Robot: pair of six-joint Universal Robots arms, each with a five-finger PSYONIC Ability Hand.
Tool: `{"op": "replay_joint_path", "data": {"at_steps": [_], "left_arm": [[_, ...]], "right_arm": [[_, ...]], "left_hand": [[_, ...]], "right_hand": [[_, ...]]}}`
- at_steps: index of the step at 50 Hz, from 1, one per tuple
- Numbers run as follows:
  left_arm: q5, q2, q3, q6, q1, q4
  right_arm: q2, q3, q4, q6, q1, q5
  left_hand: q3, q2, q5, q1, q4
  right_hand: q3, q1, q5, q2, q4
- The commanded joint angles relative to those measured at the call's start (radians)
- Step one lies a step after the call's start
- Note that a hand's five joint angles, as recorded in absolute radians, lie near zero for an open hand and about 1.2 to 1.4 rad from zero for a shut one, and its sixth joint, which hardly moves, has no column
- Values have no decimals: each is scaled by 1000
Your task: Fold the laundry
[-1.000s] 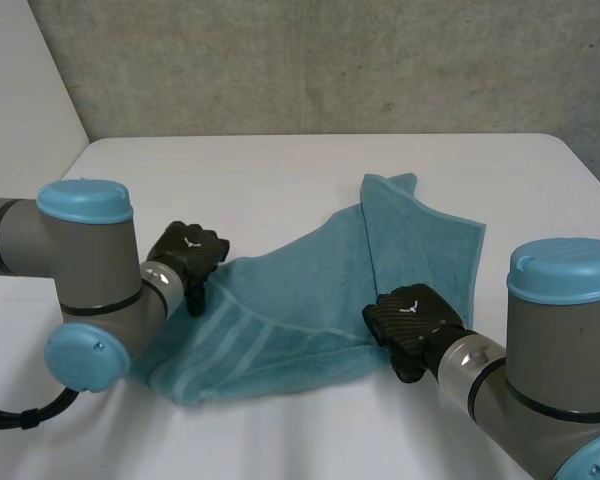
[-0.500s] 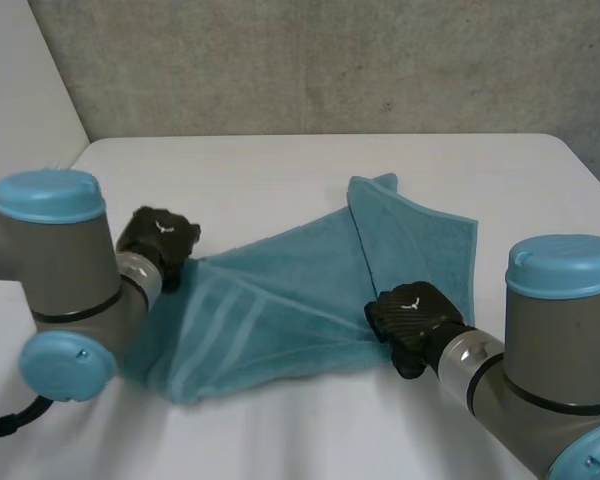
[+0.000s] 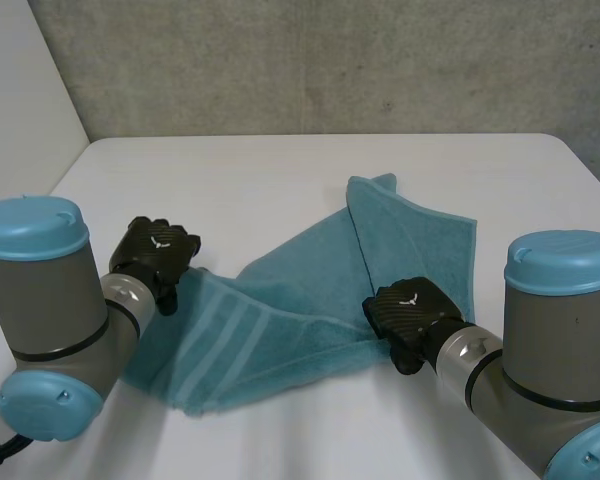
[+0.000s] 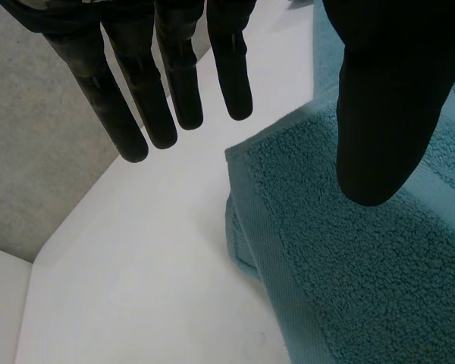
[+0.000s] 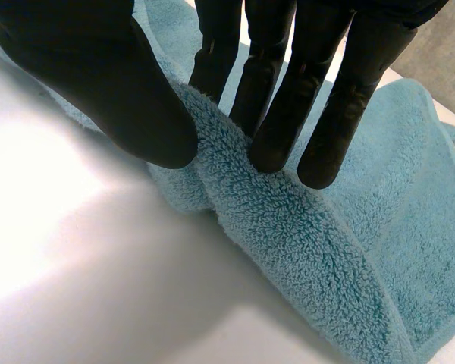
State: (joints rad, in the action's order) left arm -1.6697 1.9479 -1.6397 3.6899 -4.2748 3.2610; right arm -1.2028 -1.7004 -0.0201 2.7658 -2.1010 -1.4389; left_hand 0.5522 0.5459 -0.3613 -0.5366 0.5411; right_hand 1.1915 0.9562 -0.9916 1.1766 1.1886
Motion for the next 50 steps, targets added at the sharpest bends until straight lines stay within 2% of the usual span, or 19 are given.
{"op": "replay_joint_path", "data": {"at_steps": [1, 11, 20, 23, 24, 25, 40, 50], "left_arm": [[18, 9, -2, -1, 0, 45], [39, 62, 11, -1, -3, 97], [41, 89, 17, 1, -5, 98], [41, 88, 17, -2, -5, 103], [41, 88, 17, -2, -5, 103], [39, 66, 11, -5, -7, 120], [41, -23, -17, -4, -3, 140], [42, -268, -164, -18, -7, 137]], "right_arm": [[0, -4, 2, 0, -1, 2], [5, -12, 3, -2, -1, 2], [12, -10, 3, -3, -1, 2], [14, -10, 3, -6, 1, 0], [18, -7, 3, -8, 1, -2], [22, -5, 3, -8, 1, -3], [26, 5, 3, -6, 13, -5], [23, 8, -1, 8, 9, 12]], "left_hand": [[34, 40, -51, -50, 45], [49, 55, -65, -64, 60], [181, 187, -197, -196, 192], [576, 582, -592, -592, 587], [577, 584, -594, -593, 588], [841, 848, -858, -857, 852], [844, 850, -860, -860, 855], [844, 850, -860, -860, 855]], "right_hand": [[205, 440, -230, 220, 208], [205, 440, -230, 220, 208], [205, 440, -230, 220, 208], [205, 440, -230, 220, 208], [205, 440, -230, 220, 208], [205, 440, -230, 220, 208], [205, 440, -230, 220, 208], [162, 397, -188, 177, 165]]}}
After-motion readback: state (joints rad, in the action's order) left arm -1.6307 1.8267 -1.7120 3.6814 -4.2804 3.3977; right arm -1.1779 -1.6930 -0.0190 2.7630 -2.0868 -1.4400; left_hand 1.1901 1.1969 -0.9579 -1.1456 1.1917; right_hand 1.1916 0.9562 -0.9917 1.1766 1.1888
